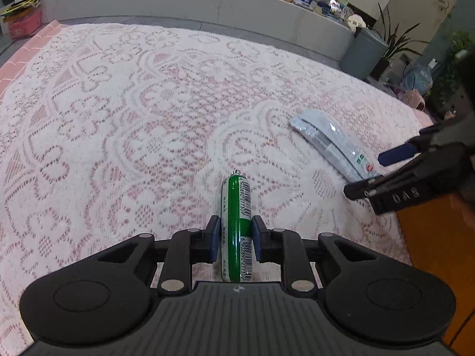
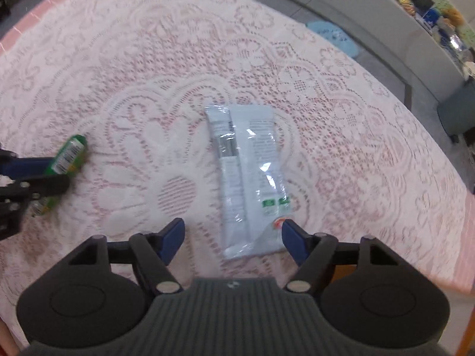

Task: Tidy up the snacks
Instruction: 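Lift and carry the green bottle and white packet over the orange box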

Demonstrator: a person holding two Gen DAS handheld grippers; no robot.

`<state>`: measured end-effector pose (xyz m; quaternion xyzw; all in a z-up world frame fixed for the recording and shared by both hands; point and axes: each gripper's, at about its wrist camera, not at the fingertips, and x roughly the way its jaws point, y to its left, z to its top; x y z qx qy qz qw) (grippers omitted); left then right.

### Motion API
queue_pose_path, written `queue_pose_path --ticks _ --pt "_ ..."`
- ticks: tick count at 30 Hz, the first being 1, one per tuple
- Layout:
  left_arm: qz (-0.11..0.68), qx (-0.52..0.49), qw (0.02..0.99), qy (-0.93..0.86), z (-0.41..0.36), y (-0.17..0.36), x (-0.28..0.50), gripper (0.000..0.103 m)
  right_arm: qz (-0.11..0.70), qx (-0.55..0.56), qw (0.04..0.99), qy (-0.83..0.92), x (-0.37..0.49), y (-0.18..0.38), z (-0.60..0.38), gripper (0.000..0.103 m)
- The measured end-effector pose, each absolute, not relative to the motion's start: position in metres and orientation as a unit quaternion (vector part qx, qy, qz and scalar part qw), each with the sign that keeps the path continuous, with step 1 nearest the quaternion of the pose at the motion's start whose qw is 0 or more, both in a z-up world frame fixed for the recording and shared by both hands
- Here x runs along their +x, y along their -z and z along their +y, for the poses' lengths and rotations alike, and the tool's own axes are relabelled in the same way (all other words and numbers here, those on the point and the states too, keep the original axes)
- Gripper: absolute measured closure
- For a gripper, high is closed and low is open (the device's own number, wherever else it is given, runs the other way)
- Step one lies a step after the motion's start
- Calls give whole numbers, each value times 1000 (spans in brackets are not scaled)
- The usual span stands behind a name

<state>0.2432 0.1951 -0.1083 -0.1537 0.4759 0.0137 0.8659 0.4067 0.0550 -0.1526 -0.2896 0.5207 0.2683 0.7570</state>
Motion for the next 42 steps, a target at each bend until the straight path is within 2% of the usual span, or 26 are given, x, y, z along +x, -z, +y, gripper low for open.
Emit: queue_pose_path --ticks 4,14,16,19,21,29,42 --pt "472 -156 867 -10 199 108 246 79 530 -301 750 -258 431 152 60 27" --pt "473 -152 868 -6 199 110 250 79 566 -239 742 -267 460 167 69 23" --pt "472 -151 868 -6 198 110 250 79 574 -216 745 -262 463 169 65 25" --pt "473 -149 868 -7 197 110 249 79 577 -195 751 -256 461 167 61 35" --pt "473 -149 868 -6 197 110 249 79 569 -193 756 -259 456 163 61 50" --pt "463 -148 874 -7 197 104 246 79 541 -220 776 -240 425 156 69 57" --pt "447 -166 879 -6 195 95 228 79 512 -185 795 -268 336 112 44 59"
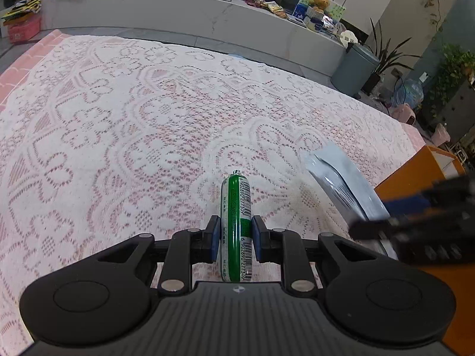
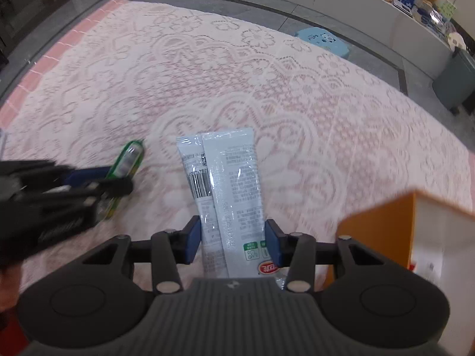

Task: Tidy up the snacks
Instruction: 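Lift and carry the green bottle and white packet over the orange box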

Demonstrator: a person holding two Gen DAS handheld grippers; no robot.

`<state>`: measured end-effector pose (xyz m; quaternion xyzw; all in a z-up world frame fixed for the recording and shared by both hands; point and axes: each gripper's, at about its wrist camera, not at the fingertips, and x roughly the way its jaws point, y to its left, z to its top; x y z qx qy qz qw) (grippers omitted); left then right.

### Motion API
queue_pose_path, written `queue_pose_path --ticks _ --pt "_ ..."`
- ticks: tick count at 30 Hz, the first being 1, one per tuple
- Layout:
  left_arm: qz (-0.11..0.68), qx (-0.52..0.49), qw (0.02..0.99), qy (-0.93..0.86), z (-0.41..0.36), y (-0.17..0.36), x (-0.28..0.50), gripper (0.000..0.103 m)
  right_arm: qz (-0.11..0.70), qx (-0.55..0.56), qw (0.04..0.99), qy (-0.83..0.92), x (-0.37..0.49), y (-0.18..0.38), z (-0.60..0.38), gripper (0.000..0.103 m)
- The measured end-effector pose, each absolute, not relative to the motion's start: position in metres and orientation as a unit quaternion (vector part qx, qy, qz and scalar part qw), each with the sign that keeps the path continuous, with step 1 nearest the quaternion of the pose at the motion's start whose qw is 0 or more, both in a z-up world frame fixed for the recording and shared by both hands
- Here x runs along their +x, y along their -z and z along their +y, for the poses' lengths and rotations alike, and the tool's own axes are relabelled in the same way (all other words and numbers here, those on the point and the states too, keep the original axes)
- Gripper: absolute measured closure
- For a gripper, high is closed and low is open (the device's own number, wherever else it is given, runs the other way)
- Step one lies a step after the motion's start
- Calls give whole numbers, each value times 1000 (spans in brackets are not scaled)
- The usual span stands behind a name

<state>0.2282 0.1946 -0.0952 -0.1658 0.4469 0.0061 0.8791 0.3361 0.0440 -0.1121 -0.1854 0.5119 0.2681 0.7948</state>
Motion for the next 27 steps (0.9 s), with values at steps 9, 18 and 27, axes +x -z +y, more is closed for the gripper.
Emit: queue_pose_path --ticks 9,18,27 --pt "446 -164 880 21 167 83 199 79 504 -128 799 -302 269 96 7 59" --pt "430 -145 891 20 133 58 164 79 479 -85 812 -323 224 69 -42 59" --pt "412 -133 900 46 96 22 144 79 428 -36 847 -314 198 24 -110 59"
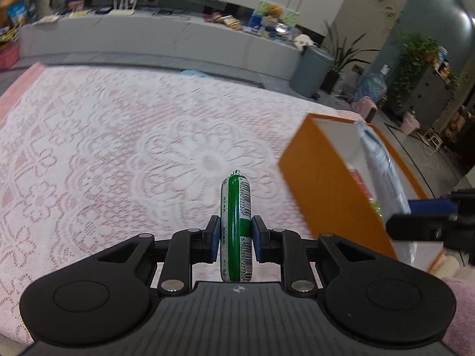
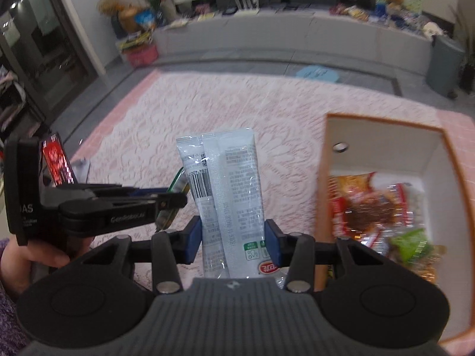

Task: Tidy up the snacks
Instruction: 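Lift and carry the green bottle and white packet over the orange box, then open both tools to drop the bottle and white packet into the box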

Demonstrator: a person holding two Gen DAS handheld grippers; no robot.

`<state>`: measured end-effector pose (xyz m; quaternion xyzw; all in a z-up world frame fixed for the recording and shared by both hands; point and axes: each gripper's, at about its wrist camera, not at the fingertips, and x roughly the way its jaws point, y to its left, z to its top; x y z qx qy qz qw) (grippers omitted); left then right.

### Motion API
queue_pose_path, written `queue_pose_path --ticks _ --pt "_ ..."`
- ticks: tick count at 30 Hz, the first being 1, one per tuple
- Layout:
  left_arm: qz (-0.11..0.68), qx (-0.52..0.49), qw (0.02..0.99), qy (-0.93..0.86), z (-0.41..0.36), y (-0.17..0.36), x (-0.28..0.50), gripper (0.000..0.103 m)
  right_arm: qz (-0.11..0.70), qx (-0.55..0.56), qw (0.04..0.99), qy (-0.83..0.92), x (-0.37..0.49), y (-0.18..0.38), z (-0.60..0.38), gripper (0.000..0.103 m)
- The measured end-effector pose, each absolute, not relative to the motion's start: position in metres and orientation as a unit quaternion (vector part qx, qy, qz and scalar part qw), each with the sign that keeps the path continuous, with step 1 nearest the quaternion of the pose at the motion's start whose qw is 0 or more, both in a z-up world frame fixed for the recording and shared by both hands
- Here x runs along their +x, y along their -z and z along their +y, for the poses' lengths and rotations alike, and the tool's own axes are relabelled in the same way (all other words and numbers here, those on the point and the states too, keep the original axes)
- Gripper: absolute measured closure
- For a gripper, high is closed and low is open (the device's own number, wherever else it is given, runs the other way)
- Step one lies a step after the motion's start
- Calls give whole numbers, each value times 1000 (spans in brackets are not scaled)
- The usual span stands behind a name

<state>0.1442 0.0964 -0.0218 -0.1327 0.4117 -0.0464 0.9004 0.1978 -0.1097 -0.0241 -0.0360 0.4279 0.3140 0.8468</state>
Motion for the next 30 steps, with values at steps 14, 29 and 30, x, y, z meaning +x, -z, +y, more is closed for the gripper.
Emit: queue_pose_path --ticks 14,29,30 --pt "391 -82 904 154 -16 -15 170 79 398 -11 893 -210 183 5 -250 59" --pt "453 22 870 192 -110 34 238 79 453 6 875 -170 250 74 -288 59" --pt "458 29 867 192 -112 39 239 79 459 1 872 -172 252 79 -286 59"
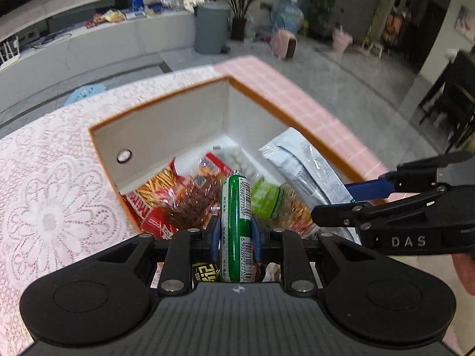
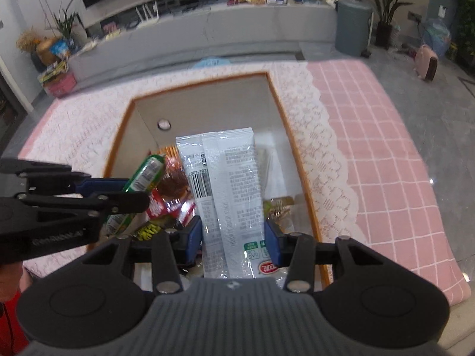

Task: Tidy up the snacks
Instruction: 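Open both tools to drop the bottle and white packet into the box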

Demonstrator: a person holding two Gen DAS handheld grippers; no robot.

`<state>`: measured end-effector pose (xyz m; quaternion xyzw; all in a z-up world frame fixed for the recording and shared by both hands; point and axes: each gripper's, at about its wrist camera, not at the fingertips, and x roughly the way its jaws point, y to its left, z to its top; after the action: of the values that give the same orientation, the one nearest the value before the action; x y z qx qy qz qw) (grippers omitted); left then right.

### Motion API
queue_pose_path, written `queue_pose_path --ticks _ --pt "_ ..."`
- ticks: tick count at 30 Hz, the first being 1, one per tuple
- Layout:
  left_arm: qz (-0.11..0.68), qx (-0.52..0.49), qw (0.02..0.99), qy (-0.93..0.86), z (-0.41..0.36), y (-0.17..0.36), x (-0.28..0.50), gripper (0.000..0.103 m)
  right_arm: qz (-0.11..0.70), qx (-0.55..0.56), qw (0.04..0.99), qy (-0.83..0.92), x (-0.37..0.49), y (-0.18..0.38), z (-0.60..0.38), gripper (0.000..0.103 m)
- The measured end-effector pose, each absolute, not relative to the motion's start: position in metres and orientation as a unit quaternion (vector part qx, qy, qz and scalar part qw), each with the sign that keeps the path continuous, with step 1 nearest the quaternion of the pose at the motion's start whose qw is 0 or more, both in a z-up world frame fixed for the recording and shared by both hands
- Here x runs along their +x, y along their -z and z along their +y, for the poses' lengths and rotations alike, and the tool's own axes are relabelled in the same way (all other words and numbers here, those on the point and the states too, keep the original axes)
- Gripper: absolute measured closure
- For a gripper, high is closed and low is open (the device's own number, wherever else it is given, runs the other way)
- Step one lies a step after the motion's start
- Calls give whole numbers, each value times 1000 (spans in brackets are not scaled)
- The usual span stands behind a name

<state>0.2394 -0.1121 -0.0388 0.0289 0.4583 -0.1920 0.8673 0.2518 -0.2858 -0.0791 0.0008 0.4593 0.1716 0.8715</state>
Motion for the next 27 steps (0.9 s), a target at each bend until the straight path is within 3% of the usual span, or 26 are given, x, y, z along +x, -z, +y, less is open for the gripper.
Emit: queue_pose_path --ticks 21,27 --pt "479 139 846 192 -138 72 246 79 519 -87 828 -194 275 120 -262 57" --pt "473 136 848 195 -138 68 246 73 524 -113 822 -193 272 116 -257 51"
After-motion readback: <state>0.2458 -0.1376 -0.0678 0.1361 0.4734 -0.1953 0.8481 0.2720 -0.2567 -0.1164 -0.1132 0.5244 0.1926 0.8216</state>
